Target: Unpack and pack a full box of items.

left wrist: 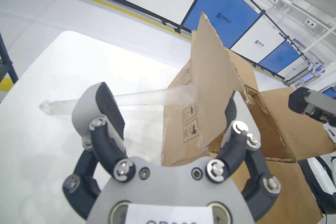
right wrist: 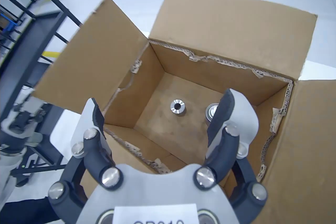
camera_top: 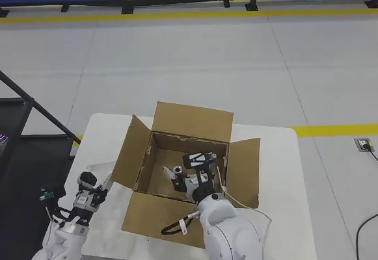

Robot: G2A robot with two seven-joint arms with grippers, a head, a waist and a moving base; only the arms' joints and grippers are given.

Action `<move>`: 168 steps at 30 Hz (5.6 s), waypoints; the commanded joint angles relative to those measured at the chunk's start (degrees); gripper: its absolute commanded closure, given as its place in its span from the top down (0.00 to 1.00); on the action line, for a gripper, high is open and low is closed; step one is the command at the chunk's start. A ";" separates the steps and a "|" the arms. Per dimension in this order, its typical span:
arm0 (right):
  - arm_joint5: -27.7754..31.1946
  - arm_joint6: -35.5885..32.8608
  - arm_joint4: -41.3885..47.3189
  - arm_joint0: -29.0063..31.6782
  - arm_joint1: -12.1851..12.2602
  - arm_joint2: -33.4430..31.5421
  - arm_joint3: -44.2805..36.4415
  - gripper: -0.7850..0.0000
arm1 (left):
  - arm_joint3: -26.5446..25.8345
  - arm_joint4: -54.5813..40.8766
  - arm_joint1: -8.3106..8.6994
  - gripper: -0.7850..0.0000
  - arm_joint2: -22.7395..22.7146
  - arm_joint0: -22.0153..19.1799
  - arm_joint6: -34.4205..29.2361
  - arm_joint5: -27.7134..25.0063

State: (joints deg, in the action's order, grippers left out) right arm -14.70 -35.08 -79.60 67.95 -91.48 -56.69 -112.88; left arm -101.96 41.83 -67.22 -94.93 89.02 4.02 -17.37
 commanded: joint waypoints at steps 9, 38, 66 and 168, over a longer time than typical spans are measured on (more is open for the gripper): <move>11.19 4.84 20.59 15.84 2.18 -17.40 -16.35 1.00 | -2.11 2.36 -0.13 1.00 3.24 -0.06 -5.67 0.85; 27.27 -23.05 55.93 4.00 7.62 -34.49 -1.23 1.00 | 4.66 4.92 -0.71 1.00 8.94 -6.44 -11.97 4.97; 22.50 -18.97 53.84 -16.80 6.90 -9.08 25.46 1.00 | 4.72 6.72 -0.36 1.00 9.67 -10.74 -21.75 5.26; 58.12 -25.79 101.51 -37.01 11.26 -24.10 75.74 1.00 | 4.06 -58.98 7.59 1.00 4.22 -8.52 -53.97 -9.13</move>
State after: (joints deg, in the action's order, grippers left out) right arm 44.23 -60.24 21.08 30.30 -80.47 -80.94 -35.58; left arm -97.81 -18.31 -59.60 -91.06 80.62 -50.69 -26.61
